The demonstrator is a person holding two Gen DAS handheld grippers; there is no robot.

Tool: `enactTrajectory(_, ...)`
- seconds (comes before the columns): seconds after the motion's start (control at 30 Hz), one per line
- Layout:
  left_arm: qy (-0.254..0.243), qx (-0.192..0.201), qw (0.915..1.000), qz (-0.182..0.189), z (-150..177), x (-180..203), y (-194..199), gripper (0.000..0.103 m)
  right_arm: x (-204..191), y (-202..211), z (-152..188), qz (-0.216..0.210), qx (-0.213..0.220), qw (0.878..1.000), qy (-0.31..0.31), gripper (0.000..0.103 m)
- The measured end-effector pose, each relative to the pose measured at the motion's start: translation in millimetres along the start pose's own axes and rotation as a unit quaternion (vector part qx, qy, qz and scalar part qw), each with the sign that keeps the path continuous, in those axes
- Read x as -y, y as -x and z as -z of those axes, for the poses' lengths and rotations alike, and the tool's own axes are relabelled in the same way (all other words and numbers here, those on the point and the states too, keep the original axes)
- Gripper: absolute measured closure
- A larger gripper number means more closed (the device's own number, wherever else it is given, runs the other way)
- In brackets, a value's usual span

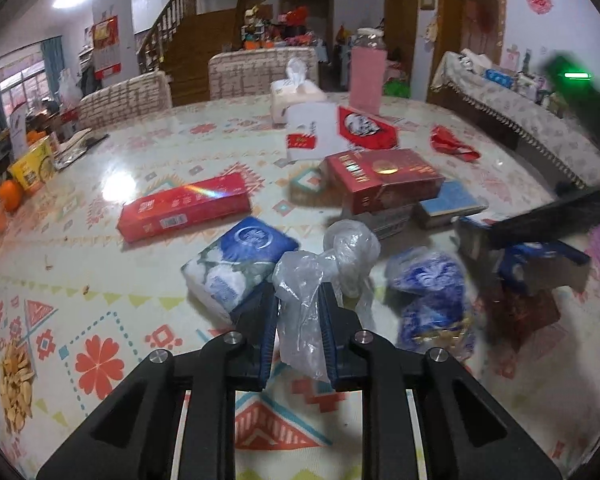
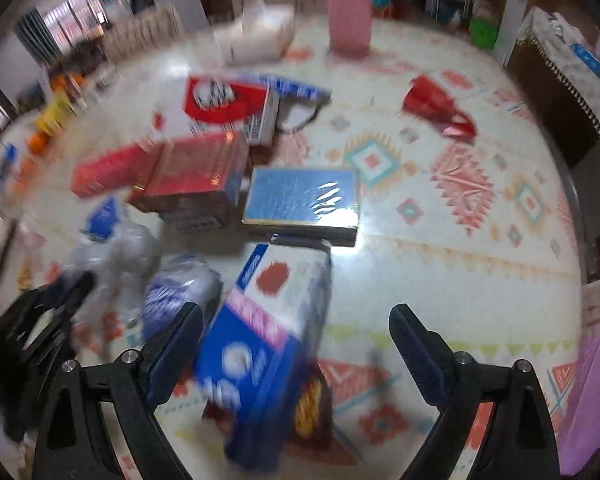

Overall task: Collect trash
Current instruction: 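Grasp the blue-white toothpaste box with the right tool while the left grasps the clear plastic bag, then carry the toothpaste box and plastic bag over the pink basket with both tools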

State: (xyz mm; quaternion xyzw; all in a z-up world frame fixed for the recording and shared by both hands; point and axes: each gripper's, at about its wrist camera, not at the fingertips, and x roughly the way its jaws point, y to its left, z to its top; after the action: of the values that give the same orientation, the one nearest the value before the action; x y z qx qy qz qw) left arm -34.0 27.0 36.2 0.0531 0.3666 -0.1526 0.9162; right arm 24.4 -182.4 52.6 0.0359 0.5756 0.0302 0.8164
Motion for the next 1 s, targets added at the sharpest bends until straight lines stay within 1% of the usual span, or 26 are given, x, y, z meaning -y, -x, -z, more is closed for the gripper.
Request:
enactTrajectory(0.1,-0.005,-0.002,0.9998,0.019,2,2,-1,0.083,-8,-24,-22,0.029,-0.044,0.999,-0.005,0.008)
enactTrajectory(0.13,-0.004,-0.004,0.9997,0.025,2,2,-2,0.083,-12,-30,-27,0.042,-0.055,0.998,0.004,0.013)
enactTrajectory(0.2,0.0,-0.004,0.9993,0.037,2,1,-1,0.084,-16,-37,-31,0.063,-0.071,0.995,0.015,0.041)
enactTrajectory(0.23,0.002,-0.003,0.9992,0.041,2,0,0,0.084,-15,-37,-30,0.059,-0.075,0.995,0.012,0.052)
enactTrajectory(0.27,0.006,-0.001,0.9991,0.043,2,-1,0,0.084,-13,-34,-28,0.055,-0.072,0.996,0.006,0.053)
enactTrajectory(0.3,0.008,0.0,0.999,0.044,2,-2,1,0.084,-12,-27,-26,0.051,-0.055,0.997,0.004,0.053)
enactTrajectory(0.37,0.014,0.002,0.9988,0.048,2,-4,1,0.084,-10,0,-17,0.044,0.007,0.999,0.006,0.053)
enactTrajectory(0.43,0.017,0.003,0.9987,0.047,2,-5,2,0.084,-7,25,-5,0.034,0.061,0.998,-0.005,0.053)
enactTrajectory(0.47,0.017,0.003,0.9987,0.047,2,-5,2,0.084,-6,42,4,0.024,0.101,0.995,-0.01,0.053)
enactTrajectory(0.5,0.018,0.004,0.9987,0.047,2,-6,2,0.084,-6,59,15,0.015,0.144,0.989,-0.015,0.053)
enactTrajectory(0.53,0.019,0.004,0.9987,0.047,2,-6,2,0.084,-4,82,31,0.005,0.205,0.979,-0.023,0.053)
enactTrajectory(0.57,0.019,0.005,0.9988,0.046,2,-6,2,0.084,-6,96,45,0.0,0.249,0.968,-0.029,0.053)
enactTrajectory(0.6,0.019,0.006,0.9988,0.045,2,-6,2,0.084,-7,117,68,-0.002,0.319,0.947,-0.034,0.053)
enactTrajectory(0.63,0.02,0.007,0.9988,0.044,2,-6,3,0.084,-12,127,80,0.001,0.36,0.932,-0.034,0.053)
enactTrajectory(0.67,0.021,0.008,0.9988,0.044,2,-6,2,0.084,-18,138,101,0.016,0.422,0.906,-0.029,0.053)
enactTrajectory(0.7,0.023,0.009,0.9987,0.045,2,-6,2,0.084,-27,141,112,0.037,0.461,0.886,-0.021,0.053)
enactTrajectory(0.73,0.025,0.008,0.9986,0.046,2,-7,2,0.084,-37,138,120,0.085,0.497,0.863,-0.009,0.053)
enactTrajectory(0.77,0.027,0.007,0.9985,0.047,1,-7,1,0.084,-41,134,117,0.103,0.5,0.86,-0.004,0.053)
enactTrajectory(0.83,0.031,0.008,0.9985,0.045,1,-9,1,0.084,-37,133,109,0.058,0.492,0.868,-0.018,0.053)
enactTrajectory(0.87,0.035,0.009,0.9983,0.045,1,-10,1,0.084,-33,136,108,0.036,0.494,0.868,-0.029,0.053)
enactTrajectory(0.9,0.038,0.01,0.9982,0.045,1,-11,0,0.084,-29,143,110,0.013,0.506,0.862,-0.042,0.053)
enactTrajectory(0.93,0.041,0.01,0.9981,0.045,1,-12,0,0.084,-27,149,112,0.003,0.516,0.855,-0.046,0.053)
enactTrajectory(1.0,0.045,0.007,0.9979,0.046,0,-13,-2,0.084,-27,159,116,0.003,0.531,0.846,-0.048,0.053)
